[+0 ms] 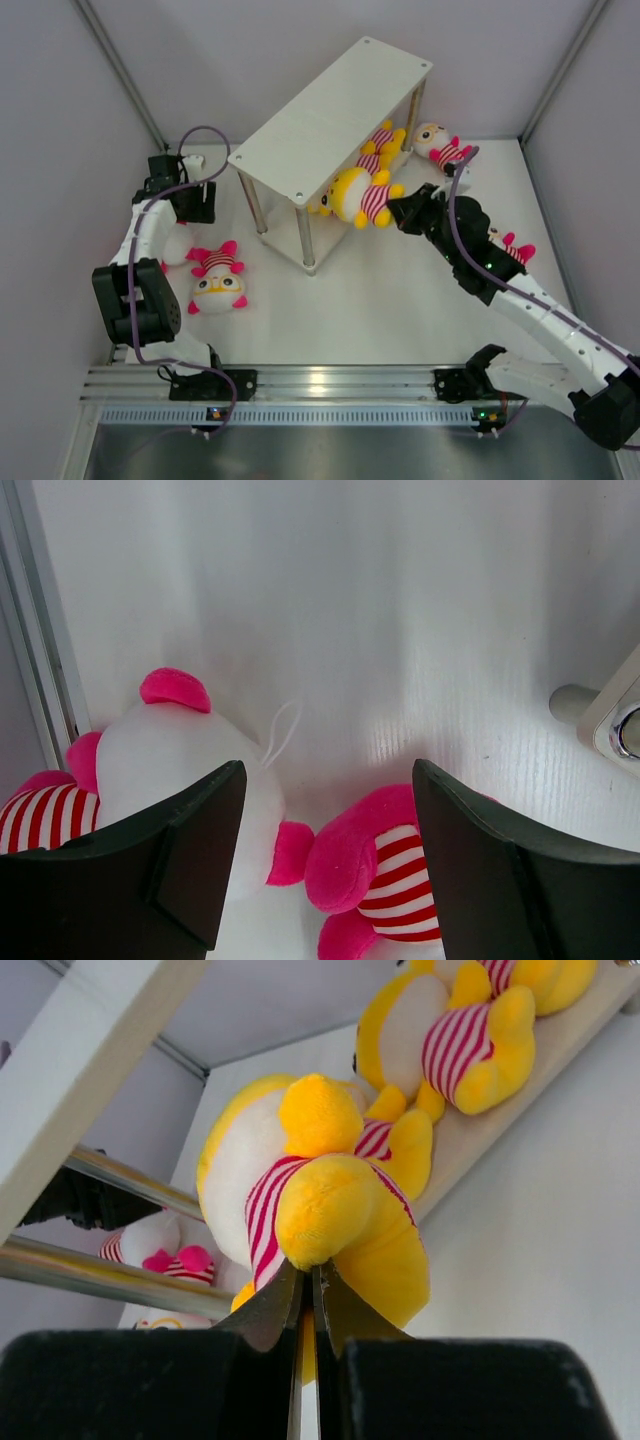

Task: Place and organize the stuffed toys onto the shelf

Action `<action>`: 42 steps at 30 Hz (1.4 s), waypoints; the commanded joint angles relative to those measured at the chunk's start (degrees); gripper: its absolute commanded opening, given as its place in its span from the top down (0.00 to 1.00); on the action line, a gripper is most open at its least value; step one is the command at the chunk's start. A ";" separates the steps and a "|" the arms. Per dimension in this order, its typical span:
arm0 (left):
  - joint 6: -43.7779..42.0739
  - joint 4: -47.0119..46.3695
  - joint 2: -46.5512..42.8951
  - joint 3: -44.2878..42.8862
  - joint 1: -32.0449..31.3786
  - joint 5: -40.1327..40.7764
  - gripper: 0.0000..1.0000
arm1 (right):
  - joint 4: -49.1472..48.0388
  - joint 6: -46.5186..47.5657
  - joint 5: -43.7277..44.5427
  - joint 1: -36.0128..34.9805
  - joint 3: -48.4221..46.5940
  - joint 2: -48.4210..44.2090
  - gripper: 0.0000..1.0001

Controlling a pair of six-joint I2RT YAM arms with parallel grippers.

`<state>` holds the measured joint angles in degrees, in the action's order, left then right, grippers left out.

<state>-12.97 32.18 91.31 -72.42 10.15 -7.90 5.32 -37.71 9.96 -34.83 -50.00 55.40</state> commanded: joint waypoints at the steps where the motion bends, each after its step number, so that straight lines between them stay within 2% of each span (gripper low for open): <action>1: 0.32 -0.19 -0.16 0.09 0.04 -1.15 0.27 | -14.18 4.22 3.22 -3.13 -3.88 2.95 1.00; 9: 0.32 -0.11 0.10 0.53 0.04 -1.15 0.27 | -27.45 9.06 4.02 -9.98 -5.02 12.17 1.00; 18: 0.40 -0.19 0.54 0.88 0.04 -1.68 0.27 | -31.60 8.63 -1.25 -11.58 -6.69 23.70 1.00; 24: 0.23 -0.19 0.45 1.14 0.04 -1.50 0.27 | -33.89 1.60 -2.57 -13.86 -4.50 29.41 1.00; 28: 0.40 -0.19 0.19 1.23 0.04 -1.42 0.27 | -33.62 -4.46 0.58 -14.83 -3.71 33.10 1.00; 35: 0.14 0.07 -0.25 1.58 0.04 -1.68 0.27 | -30.73 -8.78 3.41 -14.83 -4.84 40.13 1.00; 42: -0.30 0.07 -0.34 1.85 0.04 -1.42 0.27 | -29.93 -13.26 6.82 -14.92 -1.61 39.27 1.00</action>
<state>-12.80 32.23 91.55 -70.98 10.15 -8.54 -22.81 -48.10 14.31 -48.66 -53.45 96.49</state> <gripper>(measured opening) 0.735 0.014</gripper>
